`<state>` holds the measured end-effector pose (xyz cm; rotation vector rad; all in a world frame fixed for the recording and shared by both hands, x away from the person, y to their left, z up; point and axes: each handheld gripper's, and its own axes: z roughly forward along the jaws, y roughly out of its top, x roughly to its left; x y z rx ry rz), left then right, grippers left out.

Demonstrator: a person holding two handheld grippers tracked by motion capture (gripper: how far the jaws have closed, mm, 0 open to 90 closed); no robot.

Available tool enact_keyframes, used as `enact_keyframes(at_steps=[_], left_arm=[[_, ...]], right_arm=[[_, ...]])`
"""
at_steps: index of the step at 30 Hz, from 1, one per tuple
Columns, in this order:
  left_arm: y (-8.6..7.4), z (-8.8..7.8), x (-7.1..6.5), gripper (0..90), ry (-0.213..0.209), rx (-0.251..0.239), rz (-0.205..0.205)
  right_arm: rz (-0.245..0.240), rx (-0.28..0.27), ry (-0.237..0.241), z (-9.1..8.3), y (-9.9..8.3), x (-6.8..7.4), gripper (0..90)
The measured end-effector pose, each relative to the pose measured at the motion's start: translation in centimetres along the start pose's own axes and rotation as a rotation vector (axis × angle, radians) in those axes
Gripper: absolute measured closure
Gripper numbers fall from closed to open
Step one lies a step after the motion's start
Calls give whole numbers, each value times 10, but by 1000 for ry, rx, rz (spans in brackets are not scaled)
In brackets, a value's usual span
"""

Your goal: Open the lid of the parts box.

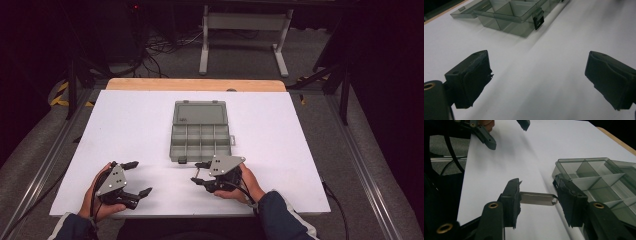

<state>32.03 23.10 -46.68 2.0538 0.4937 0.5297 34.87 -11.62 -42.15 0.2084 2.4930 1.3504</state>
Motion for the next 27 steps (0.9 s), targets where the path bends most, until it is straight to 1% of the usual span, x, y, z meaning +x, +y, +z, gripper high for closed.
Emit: enact_keyframes(at_steps=[18, 27], left_arm=[[0, 1, 0, 72, -6, 8, 4], [0, 0, 0, 72, -4, 1, 1]], right_arm=[[0, -18, -37, -7, 1, -3, 535], [9, -29, -54, -9, 1, -5, 535]])
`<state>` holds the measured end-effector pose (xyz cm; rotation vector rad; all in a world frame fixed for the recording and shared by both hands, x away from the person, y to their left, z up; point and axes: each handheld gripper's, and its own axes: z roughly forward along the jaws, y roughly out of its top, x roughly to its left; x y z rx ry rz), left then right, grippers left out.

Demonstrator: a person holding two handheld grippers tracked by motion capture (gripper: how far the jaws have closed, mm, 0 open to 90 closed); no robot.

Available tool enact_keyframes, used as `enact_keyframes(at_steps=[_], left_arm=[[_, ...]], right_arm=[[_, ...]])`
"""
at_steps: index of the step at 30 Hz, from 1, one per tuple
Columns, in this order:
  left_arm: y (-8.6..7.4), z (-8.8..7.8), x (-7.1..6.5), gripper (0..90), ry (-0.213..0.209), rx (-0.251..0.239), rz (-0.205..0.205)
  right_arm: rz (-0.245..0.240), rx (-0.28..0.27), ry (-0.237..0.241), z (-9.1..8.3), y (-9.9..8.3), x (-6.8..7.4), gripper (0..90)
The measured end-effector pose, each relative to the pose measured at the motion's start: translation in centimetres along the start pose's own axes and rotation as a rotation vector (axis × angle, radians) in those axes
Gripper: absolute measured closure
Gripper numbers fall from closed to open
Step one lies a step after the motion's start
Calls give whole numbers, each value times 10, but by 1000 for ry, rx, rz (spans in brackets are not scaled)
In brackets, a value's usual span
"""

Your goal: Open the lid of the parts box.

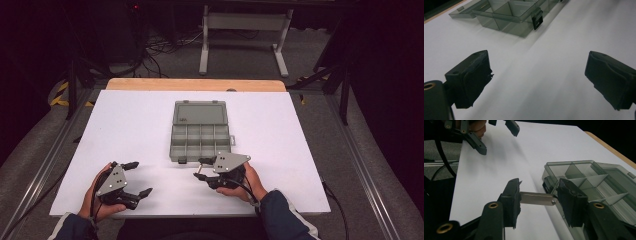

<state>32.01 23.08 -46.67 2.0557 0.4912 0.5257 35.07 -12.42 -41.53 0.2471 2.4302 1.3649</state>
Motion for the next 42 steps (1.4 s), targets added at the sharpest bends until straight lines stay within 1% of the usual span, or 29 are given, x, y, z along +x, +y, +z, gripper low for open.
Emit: enact_keyframes(at_steps=[7, 12, 23, 31, 42], left_arm=[[0, 0, 0, 71, -2, -2, -3], [0, 0, 0, 71, -6, -2, -4], [0, 1, 0, 71, -7, 1, -4], [-1, 1, 0, 71, -9, 5, -2], [-1, 1, 0, 71, -10, 4, -4]], right_arm=[[6, -8, -16, -2, 0, -3, 535], [14, -22, -37, -3, 1, -5, 535], [14, -39, -68, -3, 4, -11, 535], [26, -49, -83, -1, 6, -17, 535], [37, -55, -99, 8, 8, -25, 535]])
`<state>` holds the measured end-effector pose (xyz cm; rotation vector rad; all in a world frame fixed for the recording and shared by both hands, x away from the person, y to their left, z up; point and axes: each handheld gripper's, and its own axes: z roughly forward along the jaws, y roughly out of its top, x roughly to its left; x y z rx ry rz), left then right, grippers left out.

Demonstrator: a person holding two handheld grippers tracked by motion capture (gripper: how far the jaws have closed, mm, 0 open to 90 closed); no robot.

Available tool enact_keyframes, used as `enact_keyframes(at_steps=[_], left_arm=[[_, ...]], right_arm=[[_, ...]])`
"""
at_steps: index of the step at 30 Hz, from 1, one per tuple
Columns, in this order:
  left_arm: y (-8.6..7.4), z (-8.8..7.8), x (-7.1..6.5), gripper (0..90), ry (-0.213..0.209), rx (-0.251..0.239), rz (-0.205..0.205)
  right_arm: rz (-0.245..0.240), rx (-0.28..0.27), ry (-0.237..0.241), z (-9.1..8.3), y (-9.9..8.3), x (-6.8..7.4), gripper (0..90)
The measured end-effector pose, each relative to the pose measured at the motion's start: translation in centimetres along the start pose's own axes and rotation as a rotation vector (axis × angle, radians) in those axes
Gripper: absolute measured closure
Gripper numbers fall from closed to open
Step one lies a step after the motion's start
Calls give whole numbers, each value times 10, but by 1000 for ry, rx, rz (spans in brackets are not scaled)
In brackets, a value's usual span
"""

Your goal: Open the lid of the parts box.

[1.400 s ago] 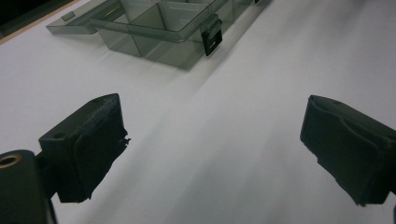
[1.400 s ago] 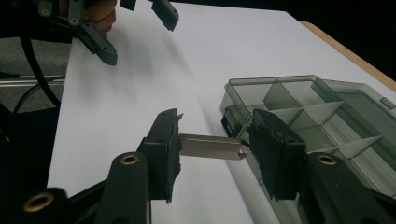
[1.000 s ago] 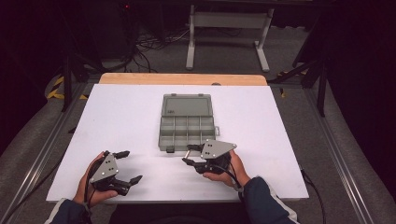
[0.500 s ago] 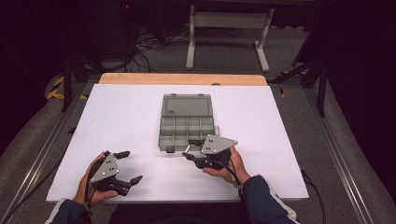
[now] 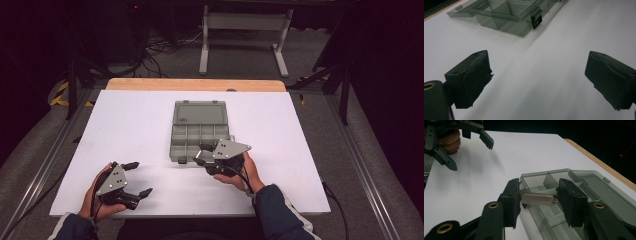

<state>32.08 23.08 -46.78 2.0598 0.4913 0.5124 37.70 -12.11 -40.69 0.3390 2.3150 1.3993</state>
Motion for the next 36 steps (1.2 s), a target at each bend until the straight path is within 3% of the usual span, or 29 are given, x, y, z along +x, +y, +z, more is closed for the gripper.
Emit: enact_keyframes(at_steps=[36], left_arm=[[-2, -3, 2, 71, 4, -10, -17]], right_arm=[[50, 14, -21, 33, -2, -22, 535]])
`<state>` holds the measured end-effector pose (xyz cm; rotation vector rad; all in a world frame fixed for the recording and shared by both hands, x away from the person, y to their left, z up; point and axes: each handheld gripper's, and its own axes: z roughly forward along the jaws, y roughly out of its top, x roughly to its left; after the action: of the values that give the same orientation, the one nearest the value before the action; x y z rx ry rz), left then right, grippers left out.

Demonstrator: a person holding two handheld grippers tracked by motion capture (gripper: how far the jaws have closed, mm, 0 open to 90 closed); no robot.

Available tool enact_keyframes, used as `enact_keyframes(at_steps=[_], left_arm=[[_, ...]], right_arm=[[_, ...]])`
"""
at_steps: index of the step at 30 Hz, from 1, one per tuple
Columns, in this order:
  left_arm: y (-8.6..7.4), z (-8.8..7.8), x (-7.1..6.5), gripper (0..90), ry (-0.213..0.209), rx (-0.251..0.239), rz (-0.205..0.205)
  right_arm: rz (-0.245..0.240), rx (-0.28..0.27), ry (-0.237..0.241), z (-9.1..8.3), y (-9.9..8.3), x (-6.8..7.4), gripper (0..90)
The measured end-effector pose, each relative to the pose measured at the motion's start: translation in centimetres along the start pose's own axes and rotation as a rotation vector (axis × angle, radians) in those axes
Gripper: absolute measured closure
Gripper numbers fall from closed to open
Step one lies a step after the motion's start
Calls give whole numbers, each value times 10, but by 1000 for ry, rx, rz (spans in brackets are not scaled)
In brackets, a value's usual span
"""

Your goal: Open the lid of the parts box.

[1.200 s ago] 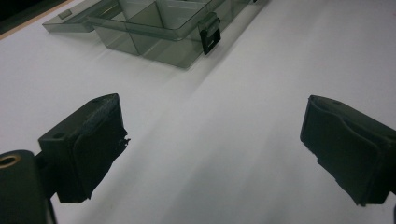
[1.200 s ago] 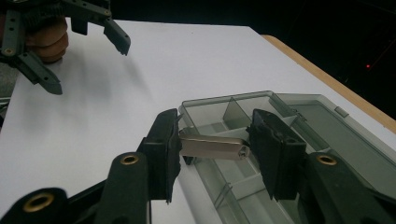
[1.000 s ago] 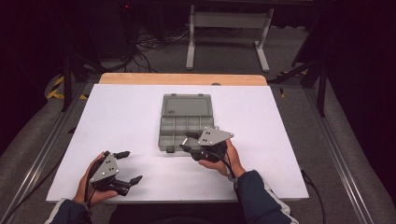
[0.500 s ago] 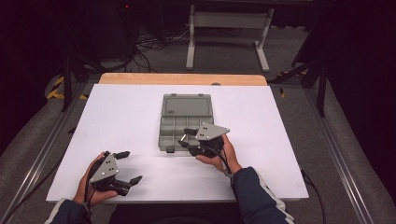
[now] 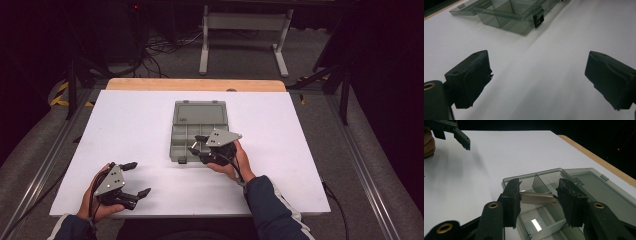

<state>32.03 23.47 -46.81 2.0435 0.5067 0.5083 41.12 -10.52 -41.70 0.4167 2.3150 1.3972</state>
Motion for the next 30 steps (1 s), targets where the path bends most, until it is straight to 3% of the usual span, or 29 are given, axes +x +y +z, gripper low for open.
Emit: enact_keyframes(at_steps=[13, 30], left_arm=[[0, 2, 0, 72, -5, 0, -5], [-1, -8, -4, 72, 21, -15, -6]], right_arm=[[23, 7, -8, 4, -3, -6, 535], [10, 32, 10, 14, -3, -5, 535]])
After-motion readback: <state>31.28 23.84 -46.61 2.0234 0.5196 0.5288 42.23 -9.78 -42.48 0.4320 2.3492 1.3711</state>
